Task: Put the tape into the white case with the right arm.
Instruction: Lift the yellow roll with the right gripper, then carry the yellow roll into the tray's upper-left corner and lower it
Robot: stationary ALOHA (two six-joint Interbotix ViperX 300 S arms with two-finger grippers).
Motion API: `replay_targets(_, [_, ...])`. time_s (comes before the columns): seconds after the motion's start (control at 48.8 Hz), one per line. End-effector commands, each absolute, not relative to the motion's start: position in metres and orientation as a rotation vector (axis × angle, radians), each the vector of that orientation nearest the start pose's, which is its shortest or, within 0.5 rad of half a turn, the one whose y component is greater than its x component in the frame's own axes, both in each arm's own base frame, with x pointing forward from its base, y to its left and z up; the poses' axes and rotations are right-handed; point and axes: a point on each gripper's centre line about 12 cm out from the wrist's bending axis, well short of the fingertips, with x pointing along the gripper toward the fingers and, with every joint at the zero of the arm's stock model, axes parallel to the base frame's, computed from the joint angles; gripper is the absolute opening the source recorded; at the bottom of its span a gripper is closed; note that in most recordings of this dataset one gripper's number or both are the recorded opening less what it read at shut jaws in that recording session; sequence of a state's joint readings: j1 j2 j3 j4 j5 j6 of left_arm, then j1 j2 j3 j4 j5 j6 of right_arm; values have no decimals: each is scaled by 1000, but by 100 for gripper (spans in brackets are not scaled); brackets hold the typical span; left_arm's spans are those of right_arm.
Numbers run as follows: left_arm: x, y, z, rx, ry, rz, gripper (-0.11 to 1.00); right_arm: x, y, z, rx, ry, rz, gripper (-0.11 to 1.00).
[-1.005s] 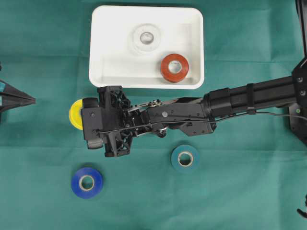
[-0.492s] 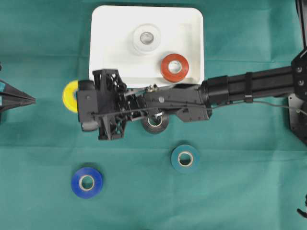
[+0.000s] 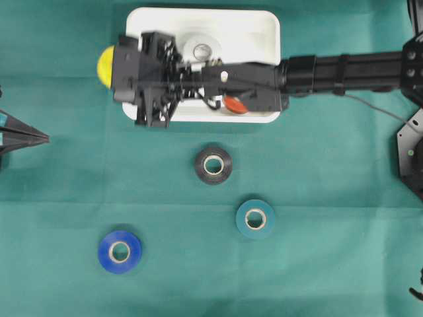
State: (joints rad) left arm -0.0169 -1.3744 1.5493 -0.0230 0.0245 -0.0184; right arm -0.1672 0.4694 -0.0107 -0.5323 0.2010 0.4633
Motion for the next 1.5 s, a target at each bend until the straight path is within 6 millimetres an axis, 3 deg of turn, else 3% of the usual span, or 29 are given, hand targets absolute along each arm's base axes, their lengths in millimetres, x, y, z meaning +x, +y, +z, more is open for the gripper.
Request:
replay_targets(0.0, [130,-2,173,-40,186,-12,0,544,-113,206,-40,553,-257,2])
replay_targets(0.205, [130,-2,173,-40,186,-12,0,540,-128,205,-32,557,-284,2])
replay_targets(0.513, [130,-2,173,-40,186,-12,0,530,-132,189,-24,611,-299,2])
replay_targets(0.943, [130,-2,173,-40,186,-12,0,495,-138,185,-6,659,-323,2])
replay_targets(1.476, [130,-2,173,-40,186,-12,0,493,-143,183,3,659,-331,2])
